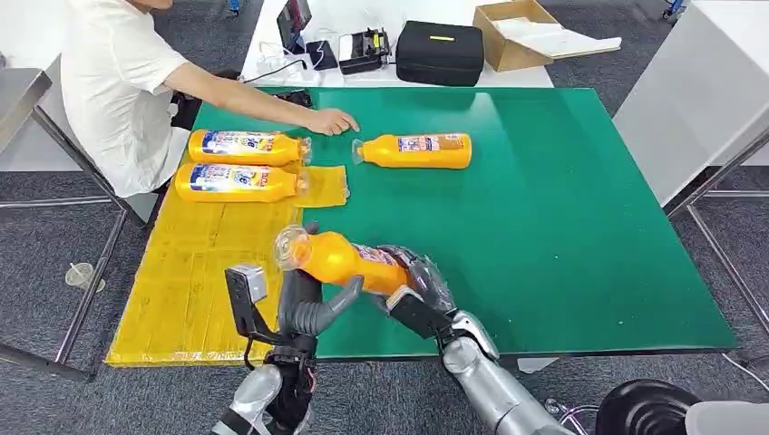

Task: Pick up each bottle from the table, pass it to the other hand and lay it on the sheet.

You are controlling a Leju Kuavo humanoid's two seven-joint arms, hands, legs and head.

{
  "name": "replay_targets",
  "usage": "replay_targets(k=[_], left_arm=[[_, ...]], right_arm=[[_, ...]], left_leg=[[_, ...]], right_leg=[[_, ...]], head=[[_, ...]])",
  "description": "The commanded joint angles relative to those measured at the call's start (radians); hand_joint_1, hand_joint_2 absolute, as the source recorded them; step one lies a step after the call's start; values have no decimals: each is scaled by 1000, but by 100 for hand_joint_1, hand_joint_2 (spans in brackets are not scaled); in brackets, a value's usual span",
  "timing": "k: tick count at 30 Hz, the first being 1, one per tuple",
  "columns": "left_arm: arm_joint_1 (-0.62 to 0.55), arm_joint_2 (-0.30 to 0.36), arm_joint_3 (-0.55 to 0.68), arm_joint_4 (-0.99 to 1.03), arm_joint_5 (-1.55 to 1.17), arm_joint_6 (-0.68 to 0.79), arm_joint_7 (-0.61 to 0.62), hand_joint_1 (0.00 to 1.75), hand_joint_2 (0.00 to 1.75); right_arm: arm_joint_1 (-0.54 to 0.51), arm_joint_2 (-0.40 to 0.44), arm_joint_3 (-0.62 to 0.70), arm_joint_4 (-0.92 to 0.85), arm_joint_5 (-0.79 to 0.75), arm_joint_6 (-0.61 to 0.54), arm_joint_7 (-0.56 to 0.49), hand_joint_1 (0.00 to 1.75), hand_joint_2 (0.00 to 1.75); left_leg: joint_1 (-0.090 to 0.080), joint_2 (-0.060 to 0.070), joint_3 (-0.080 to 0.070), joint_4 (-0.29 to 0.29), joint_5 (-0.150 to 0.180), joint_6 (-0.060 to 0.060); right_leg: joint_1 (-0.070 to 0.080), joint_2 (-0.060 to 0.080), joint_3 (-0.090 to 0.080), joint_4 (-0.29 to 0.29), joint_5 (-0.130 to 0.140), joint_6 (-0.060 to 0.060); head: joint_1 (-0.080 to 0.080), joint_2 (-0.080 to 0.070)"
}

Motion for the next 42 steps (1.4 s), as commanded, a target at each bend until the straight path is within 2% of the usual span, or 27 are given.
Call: replay_targets(k=[1,4,7,8,9,15,16,17,18,20,21,22,29,30,42], left_arm=[[-50,4,-28,47,45,-14,10,0,175],[-61,-2,-28,52,30,16,-17,0,175],[-74,-12,-19,63,12,67,-55,0,175],[-77,-14,-18,66,12,69,-56,0,175],[-82,-17,-15,67,12,76,-60,0,175],[-99,-22,-27,104,-17,110,-82,0,175],[-103,-25,-29,115,-33,126,-97,28,175],[-108,-27,-30,128,-44,139,-108,152,175],[-110,-30,-26,138,-57,158,-125,175,175],[-115,-34,-19,150,-81,183,-153,175,175],[-114,-37,-12,151,-89,195,-165,175,175],[-115,-37,-12,150,-97,196,-170,175,175],[-109,-37,-14,140,-107,195,-172,175,175],[-106,-35,-14,135,-106,191,-172,175,175],[-106,-35,-14,134,-106,190,-172,175,175]], right_arm=[[-49,4,107,63,-11,-13,-22,175,175],[-37,5,122,40,-16,-20,-24,175,175],[-26,-2,147,3,-29,-21,-23,175,175],[-24,-2,150,-3,-31,-20,-22,175,175],[-23,-3,159,-9,-33,-15,-19,175,175],[-26,4,162,-19,-73,-2,-19,175,175],[-22,4,158,-32,-91,9,-21,175,175],[-17,5,151,-48,-118,29,-21,175,175],[-12,3,147,-64,-135,41,-19,175,175],[-5,1,141,-90,-158,59,-12,175,175],[-2,1,136,-97,-171,70,-5,175,175],[1,1,132,-101,-182,79,-1,175,175],[10,3,120,-104,-204,94,-5,175,175],[14,5,115,-105,-209,95,-4,166,175],[16,6,116,-104,-209,95,-4,166,175]], left_leg=[[1,4,8,1,-4,0],[0,1,2,0,-1,0],[0,1,2,0,-1,0],[1,3,7,1,-4,0],[0,0,2,0,-1,0],[1,2,4,1,-2,0],[1,2,5,1,-3,0],[0,1,2,0,-1,0],[1,1,4,0,-2,0],[0,1,1,0,-1,0],[1,2,6,1,-3,0],[0,1,2,0,-1,0],[0,1,2,0,-1,0],[0,2,3,0,-2,0],[0,2,1,0,-1,0]], right_leg=[[2,1,7,1,-3,-6],[1,0,1,0,-1,-2],[1,0,1,0,-1,-2],[2,0,6,1,-3,-5],[1,-1,1,0,-1,-2],[1,0,4,0,-2,-4],[2,0,5,0,-3,-5],[1,0,1,0,-1,-3],[1,-1,3,0,-2,-4],[1,-1,1,0,-1,-2],[2,-1,6,1,-3,-6],[1,0,1,0,-1,-3],[1,0,1,0,-1,-2],[1,0,3,0,-1,-3],[1,1,1,0,0,-2]], head=[[0,0],[0,0],[0,0],[0,0],[0,0],[0,0],[0,0],[0,0],[0,0],[0,0],[0,0],[0,0],[0,0],[0,0],[0,0]])
